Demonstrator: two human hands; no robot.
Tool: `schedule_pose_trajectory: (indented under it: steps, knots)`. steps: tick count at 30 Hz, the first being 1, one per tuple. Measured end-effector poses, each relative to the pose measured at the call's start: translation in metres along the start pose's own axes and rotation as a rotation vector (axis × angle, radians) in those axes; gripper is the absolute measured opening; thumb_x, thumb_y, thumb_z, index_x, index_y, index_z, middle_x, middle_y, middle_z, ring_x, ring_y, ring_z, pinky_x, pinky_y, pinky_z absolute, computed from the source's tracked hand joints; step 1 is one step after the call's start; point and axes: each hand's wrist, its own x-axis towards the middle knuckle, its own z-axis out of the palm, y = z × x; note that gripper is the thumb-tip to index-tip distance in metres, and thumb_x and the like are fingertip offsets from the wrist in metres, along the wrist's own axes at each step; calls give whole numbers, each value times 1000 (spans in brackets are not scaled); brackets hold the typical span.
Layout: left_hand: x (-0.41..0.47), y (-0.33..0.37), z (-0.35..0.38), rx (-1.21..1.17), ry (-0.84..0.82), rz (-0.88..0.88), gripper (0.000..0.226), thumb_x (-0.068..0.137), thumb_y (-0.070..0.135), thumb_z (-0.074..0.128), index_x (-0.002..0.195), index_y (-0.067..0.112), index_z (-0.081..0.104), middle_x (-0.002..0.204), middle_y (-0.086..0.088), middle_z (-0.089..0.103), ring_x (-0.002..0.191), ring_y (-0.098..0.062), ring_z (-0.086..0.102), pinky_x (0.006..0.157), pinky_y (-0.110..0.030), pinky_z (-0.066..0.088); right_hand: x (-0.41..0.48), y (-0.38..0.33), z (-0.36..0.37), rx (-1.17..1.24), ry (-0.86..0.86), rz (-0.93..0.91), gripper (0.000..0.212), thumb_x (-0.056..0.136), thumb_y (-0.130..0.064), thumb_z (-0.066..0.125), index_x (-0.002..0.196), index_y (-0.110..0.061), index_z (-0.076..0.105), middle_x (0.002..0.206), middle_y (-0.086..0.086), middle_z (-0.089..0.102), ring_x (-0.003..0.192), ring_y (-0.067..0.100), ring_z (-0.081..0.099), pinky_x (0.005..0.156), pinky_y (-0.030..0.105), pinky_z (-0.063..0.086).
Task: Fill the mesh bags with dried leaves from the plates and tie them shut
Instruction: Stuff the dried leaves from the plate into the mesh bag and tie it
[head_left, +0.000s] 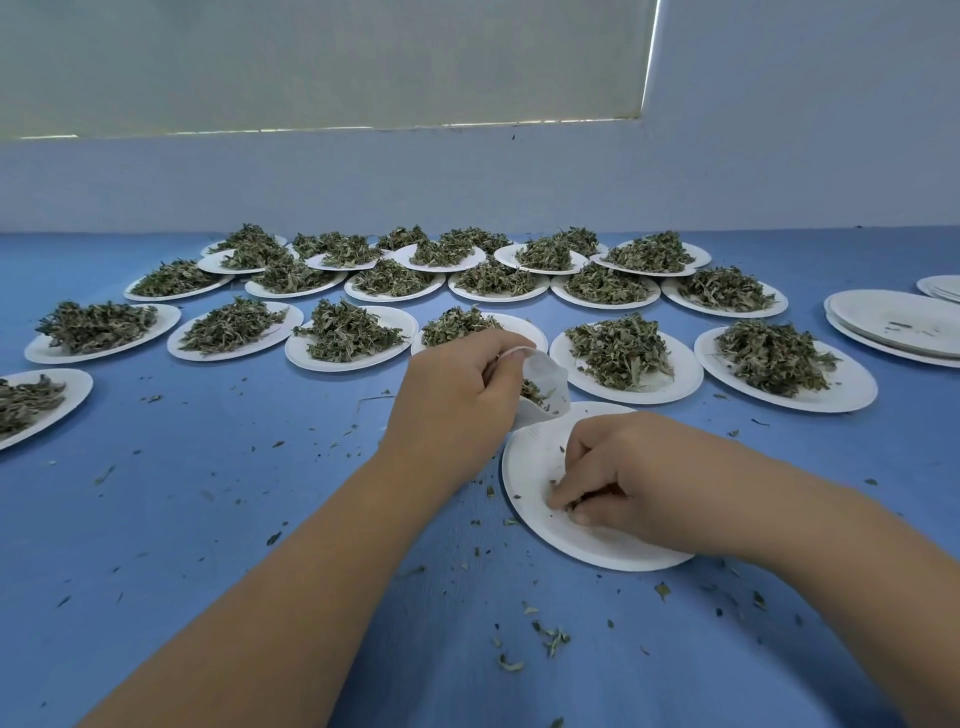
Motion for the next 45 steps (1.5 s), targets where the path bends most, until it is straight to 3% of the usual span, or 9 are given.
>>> schedule_pose_trajectory:
  steps: [9,12,16,20,26,33,39,42,45]
  knots:
    - [-1,1,-1,68,-14,61,20,92,21,54,96,25,73,61,33,56,50,9,48,47,-5,32,-3,-4,4,-5,110,-51,21,84,-17,62,89,-31,77,86,-15,64,71,-4,51,66,8,38]
    - [-1,2,-1,81,-16,64,20,92,21,54,97,23,73,61,34,55,51,10,48,47,-6,31,-6,3,-5,150,167,-53,20,81,-14,68,84,-31,77,81,-15,66,72,-1,58,68,16,47]
    - [-1,2,0,87,-44,56,18,94,19,57,98,23,73,59,29,56,48,4,47,45,-10,29,-8,9,-16,415,548,-90,21,78,-10,73,81,-30,75,78,-9,69,72,10,64,66,17,52]
    - [-2,5,2,63,-67,53,18,94,17,57,98,22,74,58,28,55,49,4,47,47,-12,30,3,2,-7,376,789,-63,25,78,-6,76,86,-28,70,79,-9,67,75,8,63,71,16,51]
    - [-3,9,3,13,-58,29,20,93,14,57,94,22,74,52,16,53,48,-1,46,47,-13,32,15,-1,6,268,795,-74,10,79,-5,75,85,-11,70,88,-1,60,76,10,60,73,29,53]
    - [-4,12,3,-18,-58,2,21,93,13,56,92,24,74,55,22,56,46,1,47,45,-8,30,13,3,5,145,776,-135,15,83,-4,71,93,-14,77,92,-2,68,80,6,56,76,19,44]
    - [-5,16,3,-4,-16,21,19,92,16,56,93,24,74,57,10,60,47,0,48,45,-9,31,13,10,-1,488,737,153,32,74,-36,78,95,-44,56,103,-16,53,81,-1,55,67,6,39]
    - [-7,21,5,-28,-14,41,20,91,15,56,91,25,74,62,12,63,52,2,53,47,-7,34,15,13,-1,676,497,235,32,72,-38,76,100,-40,60,109,-11,59,76,6,61,67,22,47]
    - [-10,26,9,-29,-69,62,23,90,18,53,93,27,74,65,13,64,57,0,55,49,-8,33,21,11,4,767,474,236,17,79,-25,69,96,-26,65,89,-9,64,55,2,55,54,22,46]
